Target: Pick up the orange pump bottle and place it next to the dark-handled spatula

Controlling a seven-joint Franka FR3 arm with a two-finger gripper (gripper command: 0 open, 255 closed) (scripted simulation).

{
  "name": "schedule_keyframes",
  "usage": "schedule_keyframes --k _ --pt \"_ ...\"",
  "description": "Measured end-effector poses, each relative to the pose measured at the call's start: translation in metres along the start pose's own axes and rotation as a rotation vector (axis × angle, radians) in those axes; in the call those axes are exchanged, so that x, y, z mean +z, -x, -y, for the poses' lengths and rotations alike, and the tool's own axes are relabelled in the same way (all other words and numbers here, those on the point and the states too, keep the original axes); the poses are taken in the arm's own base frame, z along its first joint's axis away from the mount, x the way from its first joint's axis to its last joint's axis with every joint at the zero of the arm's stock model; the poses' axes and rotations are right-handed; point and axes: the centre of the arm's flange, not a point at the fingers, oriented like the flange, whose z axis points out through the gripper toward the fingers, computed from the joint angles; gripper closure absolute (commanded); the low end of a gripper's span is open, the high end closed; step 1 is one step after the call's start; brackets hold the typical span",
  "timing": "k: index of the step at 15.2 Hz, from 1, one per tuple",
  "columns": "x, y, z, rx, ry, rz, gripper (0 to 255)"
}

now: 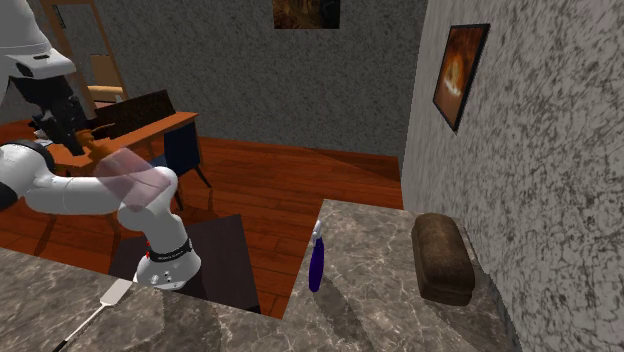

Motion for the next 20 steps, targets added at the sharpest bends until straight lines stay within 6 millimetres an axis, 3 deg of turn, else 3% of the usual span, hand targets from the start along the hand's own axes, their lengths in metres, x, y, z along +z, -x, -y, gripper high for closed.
schedule_keyframes --k 15,17,20 --pt "-0.001 0.199 0.028 0.001 0.003 0.0 255" --pt "-0.004 0.221 0.029 0.001 0.001 0.001 255" --pt "0.009 0.233 0.032 0.0 0.0 0.001 255"
